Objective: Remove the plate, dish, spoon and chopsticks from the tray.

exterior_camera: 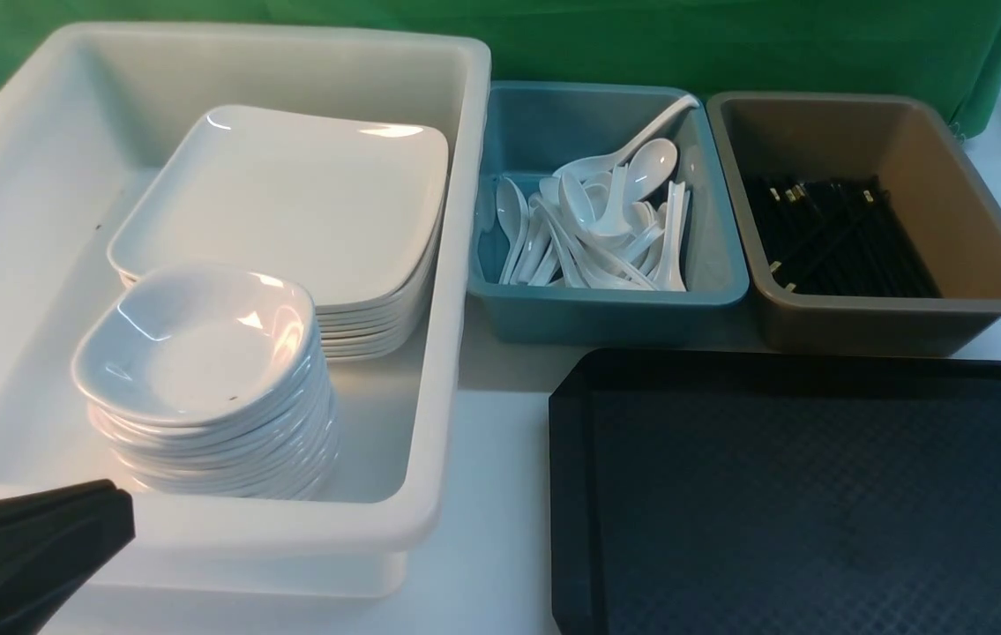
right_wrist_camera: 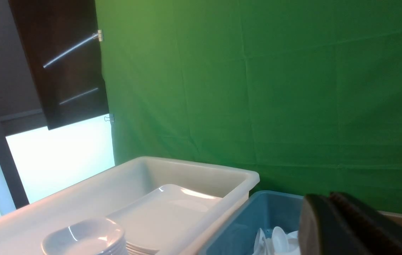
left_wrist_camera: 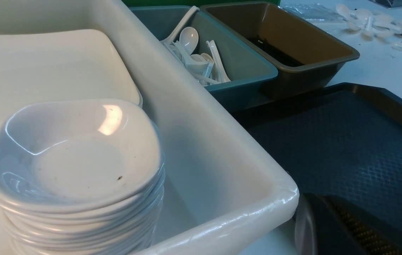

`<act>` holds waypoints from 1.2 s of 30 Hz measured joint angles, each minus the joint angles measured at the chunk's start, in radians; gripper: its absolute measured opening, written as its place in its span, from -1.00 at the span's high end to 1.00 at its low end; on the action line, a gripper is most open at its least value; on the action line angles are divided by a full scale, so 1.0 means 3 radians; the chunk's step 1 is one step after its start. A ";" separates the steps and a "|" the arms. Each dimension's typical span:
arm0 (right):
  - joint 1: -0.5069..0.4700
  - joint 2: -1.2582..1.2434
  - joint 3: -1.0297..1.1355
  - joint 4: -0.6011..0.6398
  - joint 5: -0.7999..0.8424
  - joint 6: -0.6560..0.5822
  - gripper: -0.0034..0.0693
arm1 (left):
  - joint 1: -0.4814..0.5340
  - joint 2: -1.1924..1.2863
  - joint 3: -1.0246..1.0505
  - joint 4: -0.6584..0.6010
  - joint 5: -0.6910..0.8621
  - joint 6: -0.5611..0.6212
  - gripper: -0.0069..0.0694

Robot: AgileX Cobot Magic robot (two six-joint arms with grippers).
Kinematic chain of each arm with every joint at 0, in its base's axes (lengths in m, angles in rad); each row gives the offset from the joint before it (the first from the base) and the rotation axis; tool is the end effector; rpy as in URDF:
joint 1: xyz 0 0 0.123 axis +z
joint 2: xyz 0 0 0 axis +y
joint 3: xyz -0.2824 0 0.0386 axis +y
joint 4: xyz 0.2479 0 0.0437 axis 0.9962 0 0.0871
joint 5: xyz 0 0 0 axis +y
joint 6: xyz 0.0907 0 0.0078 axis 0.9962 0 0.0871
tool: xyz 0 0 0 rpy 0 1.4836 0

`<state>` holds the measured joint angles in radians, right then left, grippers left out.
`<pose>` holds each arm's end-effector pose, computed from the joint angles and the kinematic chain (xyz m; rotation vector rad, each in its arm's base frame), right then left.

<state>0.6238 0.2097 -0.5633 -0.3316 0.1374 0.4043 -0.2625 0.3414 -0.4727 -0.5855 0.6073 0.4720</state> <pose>0.0315 0.0176 0.3741 -0.3089 1.2435 0.5750 0.0593 -0.0457 0.3035 0.4421 1.8390 -0.4989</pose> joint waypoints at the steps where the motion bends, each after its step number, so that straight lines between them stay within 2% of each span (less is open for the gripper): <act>1: 0.0000 0.0000 0.0000 0.0000 0.0000 0.0000 0.74 | 0.0000 0.0000 0.0000 0.0023 -0.0003 0.0000 0.81; 18: 0.0000 0.0000 0.0000 0.0000 0.0000 0.0000 0.74 | 0.0000 0.0000 0.0000 0.0323 -0.0062 -0.0019 0.81; 22: 0.0000 0.0000 0.0000 0.0000 0.0000 0.0000 0.74 | 0.0029 -0.0033 0.0018 0.0778 -0.0210 -0.0700 0.81; 23: 0.0000 0.0000 0.0000 0.0000 0.0000 0.0000 0.74 | 0.0056 -0.0075 0.0051 0.0943 -0.0284 -0.0980 0.81; 25: 0.0000 0.0000 0.0000 0.0000 0.0000 0.0000 0.74 | 0.0153 -0.0204 0.0167 0.1197 -0.0463 -0.1281 0.81; 28: 0.0000 0.0000 0.0000 0.0000 0.0000 0.0000 0.74 | 0.0289 -0.0425 0.0379 0.1295 -0.0708 -0.1336 0.81; 32: 0.0000 0.0000 0.0000 0.0000 0.0000 0.0000 0.74 | 0.0647 -0.0911 0.0874 0.1318 -0.1014 -0.1316 0.81; 36: 0.0000 0.0000 0.0000 0.0000 0.0000 0.0000 0.74 | 0.0942 -0.1118 0.1224 0.1319 -0.1088 -0.1314 0.81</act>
<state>0.6238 0.2097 -0.5633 -0.3316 0.1374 0.4043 0.0202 0.0061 -0.1055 -0.1896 0.2809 0.0779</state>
